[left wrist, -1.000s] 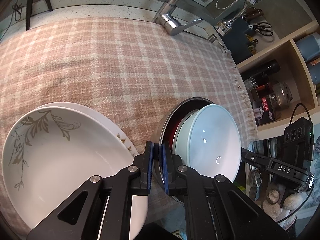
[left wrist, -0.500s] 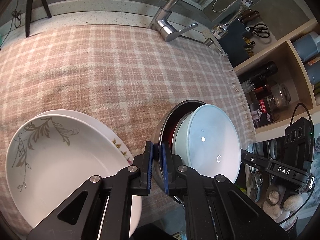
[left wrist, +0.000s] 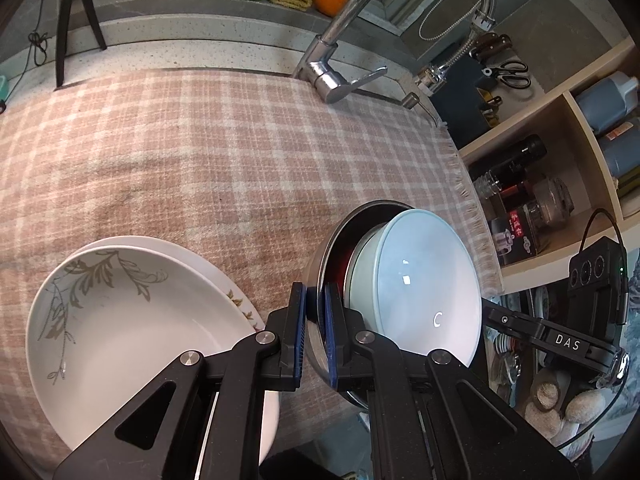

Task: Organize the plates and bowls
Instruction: 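Grip the rim of the nested bowl stack with both grippers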

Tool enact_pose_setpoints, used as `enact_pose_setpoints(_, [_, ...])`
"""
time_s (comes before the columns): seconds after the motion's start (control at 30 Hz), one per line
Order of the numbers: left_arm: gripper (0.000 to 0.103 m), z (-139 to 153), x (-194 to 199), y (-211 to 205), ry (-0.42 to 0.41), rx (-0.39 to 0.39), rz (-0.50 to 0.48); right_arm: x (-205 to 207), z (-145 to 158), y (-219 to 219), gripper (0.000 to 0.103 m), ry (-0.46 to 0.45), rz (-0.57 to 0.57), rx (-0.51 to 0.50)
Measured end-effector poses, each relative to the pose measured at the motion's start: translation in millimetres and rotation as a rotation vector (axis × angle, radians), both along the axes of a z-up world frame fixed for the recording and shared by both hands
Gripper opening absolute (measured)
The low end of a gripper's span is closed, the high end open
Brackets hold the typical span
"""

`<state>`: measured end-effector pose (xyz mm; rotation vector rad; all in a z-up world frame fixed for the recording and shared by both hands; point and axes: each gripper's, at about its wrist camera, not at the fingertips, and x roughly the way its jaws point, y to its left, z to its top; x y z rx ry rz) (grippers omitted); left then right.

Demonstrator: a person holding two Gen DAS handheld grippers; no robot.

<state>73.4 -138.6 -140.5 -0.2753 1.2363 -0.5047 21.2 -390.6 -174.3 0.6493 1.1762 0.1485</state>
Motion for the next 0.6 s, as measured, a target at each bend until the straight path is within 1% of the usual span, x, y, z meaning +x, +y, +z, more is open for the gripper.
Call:
enact_pose_setpoints(0.27, [0.007,12.9,-1.2,10.8,-0.028,-0.008,0.026,4.0,14.6,11.0,0.01,-0.027,0.026,-0.007])
enact_pose_setpoints(0.6, [0.007,22.6,-7.3,37.2,-0.045,-0.015,0.083,11.1,27.5,33.9,0.01,-0.05,0.074,-0.01])
